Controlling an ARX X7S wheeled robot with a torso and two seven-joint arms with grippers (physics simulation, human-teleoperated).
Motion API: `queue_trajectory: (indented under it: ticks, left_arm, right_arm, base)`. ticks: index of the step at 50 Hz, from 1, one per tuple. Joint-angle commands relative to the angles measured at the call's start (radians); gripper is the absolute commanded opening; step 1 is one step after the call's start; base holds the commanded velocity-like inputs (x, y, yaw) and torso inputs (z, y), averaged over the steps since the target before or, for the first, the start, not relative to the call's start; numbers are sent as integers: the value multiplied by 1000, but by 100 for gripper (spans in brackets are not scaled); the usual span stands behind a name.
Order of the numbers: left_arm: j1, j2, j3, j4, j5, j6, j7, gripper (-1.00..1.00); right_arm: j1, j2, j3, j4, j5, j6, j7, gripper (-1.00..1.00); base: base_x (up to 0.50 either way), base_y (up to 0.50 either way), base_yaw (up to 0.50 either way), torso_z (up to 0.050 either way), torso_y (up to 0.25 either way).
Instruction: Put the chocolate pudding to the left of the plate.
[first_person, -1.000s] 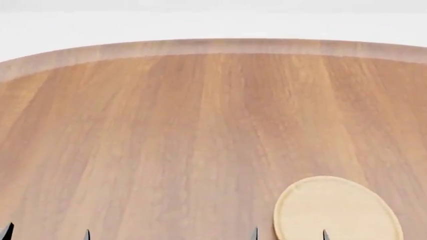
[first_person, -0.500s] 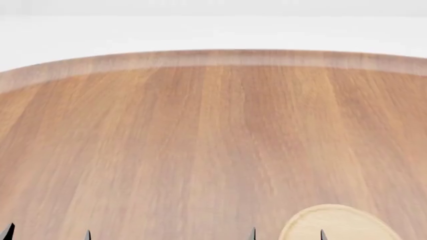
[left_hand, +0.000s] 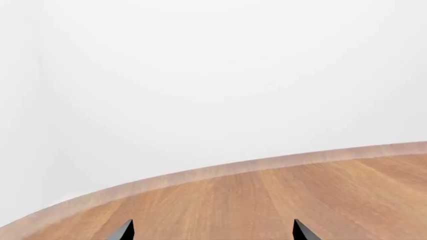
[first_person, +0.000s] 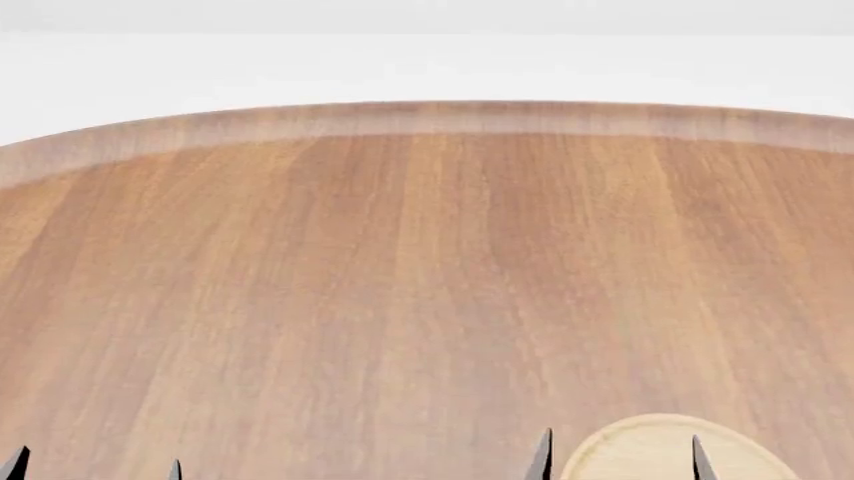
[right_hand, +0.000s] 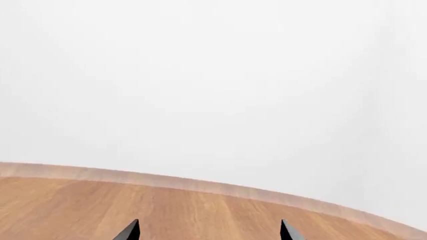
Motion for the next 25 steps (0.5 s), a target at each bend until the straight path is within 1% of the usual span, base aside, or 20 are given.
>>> queue_trajectory:
  ticks: [1,2,3,4,5,6,7,8,9,10,13,14,15,16,18,20,21,22,25]
  left_arm:
    - [-10,-2,6,-13,-2,-1,-6,100]
    - [-15,0,9,-23,-2,-1,-4,100]
    - [-15,-1,9,-22,-1,-3,-5,100]
    - [-14,-4,6,-13,-5,-8,-5,100]
    - [-14,-5,3,-10,-7,-11,-6,100]
    - [-17,-5,0,-12,-11,-12,-7,100]
    - [-19,-5,0,-14,-10,-14,-9,100]
    - [-19,-3,3,-15,-6,-16,-11,100]
    - [-18,-2,6,-14,-2,-16,-13,100]
    - [-16,-3,11,-11,5,-18,-15,100]
    - [-16,-6,10,-4,3,-25,-15,100]
    - [-20,-6,6,-5,-2,-29,-15,100]
    - [-21,-7,5,-5,-4,-30,-15,100]
    - [-23,-6,5,-6,-5,-32,-16,100]
    - [-21,-7,6,-4,-3,-33,-18,100]
    - [-20,-7,9,-3,1,-33,-20,100]
    - [-20,-7,11,-3,0,-33,-19,100]
    - [-20,-7,11,-3,0,-33,-20,100]
    - [-24,-8,13,-10,0,-32,-20,100]
  right_arm:
    - [67,162,176,-316,65,289,-81,100]
    - [113,217,254,-397,194,368,-153,100]
    - [128,234,275,-417,234,394,-176,100]
    - [171,305,285,-447,276,441,-241,100]
    - [188,341,319,-459,394,455,-323,100]
    - [247,388,382,-468,544,584,-368,100]
    - [290,408,401,-470,660,639,-359,100]
    - [363,480,390,-465,710,698,-403,100]
    - [389,516,367,-463,701,705,-431,100]
    - [450,582,347,-443,731,735,-498,100]
    - [503,626,353,-398,769,743,-562,100]
    - [558,681,328,-365,799,804,-598,100]
    - [551,694,335,-362,795,781,-628,100]
    - [496,728,358,-350,765,705,-711,100]
    - [416,773,358,-341,701,632,-788,100]
    - [293,830,369,-338,635,561,-873,100]
    - [208,861,384,-342,568,505,-912,100]
    - [134,873,415,-343,517,456,-937,100]
    - [-38,875,575,-366,506,421,-1051,100]
  base:
    - [0,0,0,0,0]
    - [0,0,0,0,0]
    - [0,0,0,0,0]
    - [0,0,0,0,0]
    - [0,0,0,0,0]
    - [0,0,0,0,0]
    - [0,0,0,0,0]
    - [0,0,0,0,0]
    - [0,0,0,0,0]
    - [0,0,0,0,0]
    - [0,0,0,0,0]
    - [0,0,0,0,0]
    - [0,0,0,0,0]
    - [0,0,0,0,0]
    - [0,0,0,0,0]
    - [0,0,0,0,0]
    - [0,0,0,0,0]
    - [0,0,0,0,0]
    - [0,0,0,0,0]
